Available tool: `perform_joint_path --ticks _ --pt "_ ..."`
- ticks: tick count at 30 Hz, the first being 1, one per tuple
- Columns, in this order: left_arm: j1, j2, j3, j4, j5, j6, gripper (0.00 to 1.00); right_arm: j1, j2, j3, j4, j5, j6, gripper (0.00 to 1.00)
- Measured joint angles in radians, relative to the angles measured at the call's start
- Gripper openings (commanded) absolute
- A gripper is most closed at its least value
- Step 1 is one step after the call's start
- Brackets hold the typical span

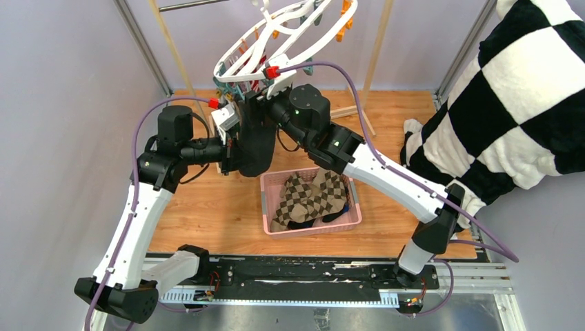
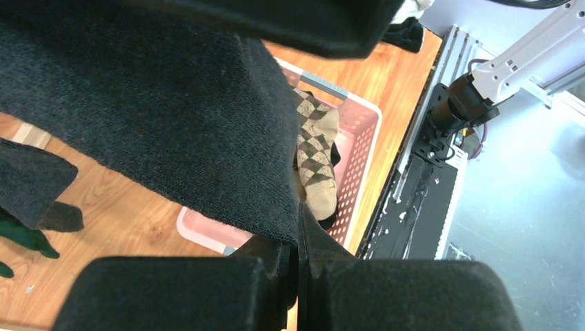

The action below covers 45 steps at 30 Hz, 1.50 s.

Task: Remove the socks clipped to the hanger
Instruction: Remove the sock from the hanger.

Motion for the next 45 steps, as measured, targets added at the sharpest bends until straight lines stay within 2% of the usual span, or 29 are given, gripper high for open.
perform_joint_path --ticks 6,16,19,24,26,29,31,39,41,45 --pt "-0.006 0.000 0.004 0.000 -0.003 -0.002 0.00 0.000 0.062 0.051 0.002 -0.010 0.012 0.73" --pt "-0.023 0.000 0.016 0.000 -0.014 -0.003 0.00 0.000 0.150 0.122 0.053 0.024 0.010 0.64" --pt "-0.025 0.000 0.017 0.000 -0.020 -0.003 0.00 0.000 0.175 0.153 0.081 0.037 0.006 0.58" --pt "-0.026 0.000 0.017 0.000 -0.028 -0.002 0.00 0.000 0.185 0.166 0.137 0.065 -0.006 0.42" --pt "-0.026 0.000 0.017 0.000 -0.034 0.000 0.00 0.000 0.185 0.166 0.159 0.071 -0.006 0.32" --pt "-0.026 0.000 0.018 -0.002 -0.042 0.003 0.00 0.000 0.185 0.161 0.192 0.067 -0.004 0.09" --pt "-0.026 0.000 0.021 -0.006 -0.047 0.008 0.00 0.000 0.185 0.153 0.222 0.056 0.003 0.01" --pt "-0.026 -0.017 0.027 -0.043 -0.076 0.043 0.00 -0.035 0.150 0.067 0.256 0.007 0.075 0.02" --pt "-0.026 -0.024 0.027 -0.048 -0.085 0.050 0.00 -0.060 0.134 0.036 0.274 -0.047 0.124 0.10" --pt "-0.026 -0.033 0.027 -0.051 -0.099 0.057 0.00 -0.114 0.100 -0.028 0.319 -0.163 0.225 0.41"
